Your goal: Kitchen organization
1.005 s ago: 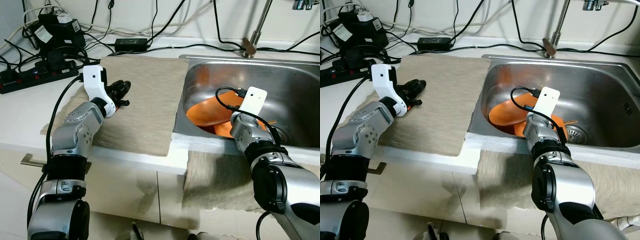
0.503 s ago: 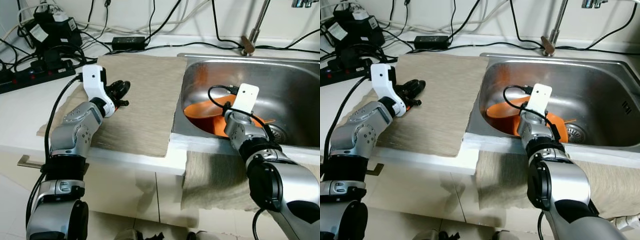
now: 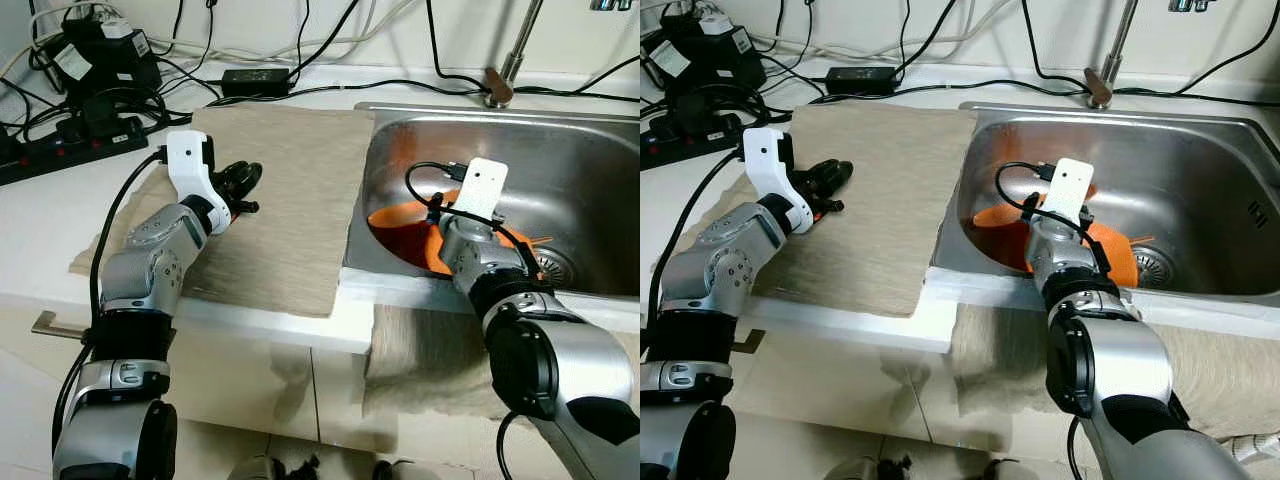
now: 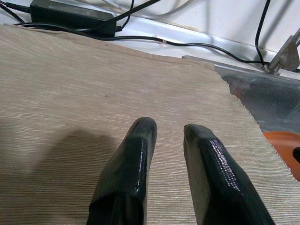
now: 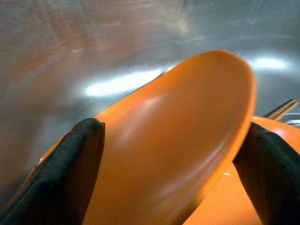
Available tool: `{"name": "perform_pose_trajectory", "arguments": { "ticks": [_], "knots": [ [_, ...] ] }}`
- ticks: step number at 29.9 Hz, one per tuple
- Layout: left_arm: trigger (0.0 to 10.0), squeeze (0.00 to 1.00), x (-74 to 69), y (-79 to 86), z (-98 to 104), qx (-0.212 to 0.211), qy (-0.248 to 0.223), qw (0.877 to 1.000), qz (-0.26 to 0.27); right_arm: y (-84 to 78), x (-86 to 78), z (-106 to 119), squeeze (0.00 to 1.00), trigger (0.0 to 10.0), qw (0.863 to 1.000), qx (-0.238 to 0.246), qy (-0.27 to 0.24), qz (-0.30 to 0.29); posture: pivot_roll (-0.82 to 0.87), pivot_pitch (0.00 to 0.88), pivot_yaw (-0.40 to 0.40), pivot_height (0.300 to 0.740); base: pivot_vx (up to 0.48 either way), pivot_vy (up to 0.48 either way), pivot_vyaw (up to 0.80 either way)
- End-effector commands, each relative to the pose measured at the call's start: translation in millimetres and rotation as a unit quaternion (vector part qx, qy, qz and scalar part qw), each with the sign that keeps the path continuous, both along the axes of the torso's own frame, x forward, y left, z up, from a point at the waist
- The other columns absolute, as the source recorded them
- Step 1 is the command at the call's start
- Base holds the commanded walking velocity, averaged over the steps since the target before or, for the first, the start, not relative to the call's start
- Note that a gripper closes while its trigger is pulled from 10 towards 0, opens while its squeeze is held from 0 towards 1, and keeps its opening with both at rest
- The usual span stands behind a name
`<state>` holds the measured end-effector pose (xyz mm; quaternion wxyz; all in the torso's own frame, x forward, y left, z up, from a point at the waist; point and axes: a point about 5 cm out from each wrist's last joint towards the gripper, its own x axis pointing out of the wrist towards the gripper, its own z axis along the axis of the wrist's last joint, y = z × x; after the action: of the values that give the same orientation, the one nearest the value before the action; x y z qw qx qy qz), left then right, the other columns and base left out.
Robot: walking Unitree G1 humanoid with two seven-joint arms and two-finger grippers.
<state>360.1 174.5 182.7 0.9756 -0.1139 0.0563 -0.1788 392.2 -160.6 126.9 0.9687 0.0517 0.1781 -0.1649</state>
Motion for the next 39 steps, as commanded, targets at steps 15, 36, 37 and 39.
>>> {"name": "perform_pose_trajectory", "arguments": {
  "ticks": [15, 36, 37, 39],
  "knots": [
    [10.0, 0.0, -2.9, -2.0, 1.6, 0.01, 0.0, 1.0, -0.015, 24.4, 7.0, 31.7, 0.0, 10.0, 0.988, -0.113, -0.094, 0.038, 0.06, 0.046, 0.054, 0.74, 0.0, 0.0, 0.0],
    [10.0, 0.0, 1.5, -3.3, 4.3, 0.002, -0.004, 1.0, -0.011, 43.0, 0.3, 65.8, 0.0, 10.0, 0.958, -0.166, -0.226, 0.056, 0.06, 0.03, 0.066, 0.74, 0.0, 0.0, 0.0],
    [10.0, 0.0, 2.1, -3.5, 4.4, 0.001, -0.005, 1.0, -0.01, 43.8, 0.2, 68.2, 0.0, 10.0, 0.957, -0.162, -0.233, 0.059, 0.06, 0.026, 0.065, 0.74, 0.0, 0.0, 0.0],
    [10.0, 0.0, 3.5, -3.6, 5.1, 0.003, -0.008, 1.0, -0.004, 44.6, -0.3, 72.1, 0.0, 10.0, 0.954, -0.165, -0.242, 0.065, 0.06, 0.019, 0.064, 0.74, 0.0, 0.0, 0.0]
  ]
}}
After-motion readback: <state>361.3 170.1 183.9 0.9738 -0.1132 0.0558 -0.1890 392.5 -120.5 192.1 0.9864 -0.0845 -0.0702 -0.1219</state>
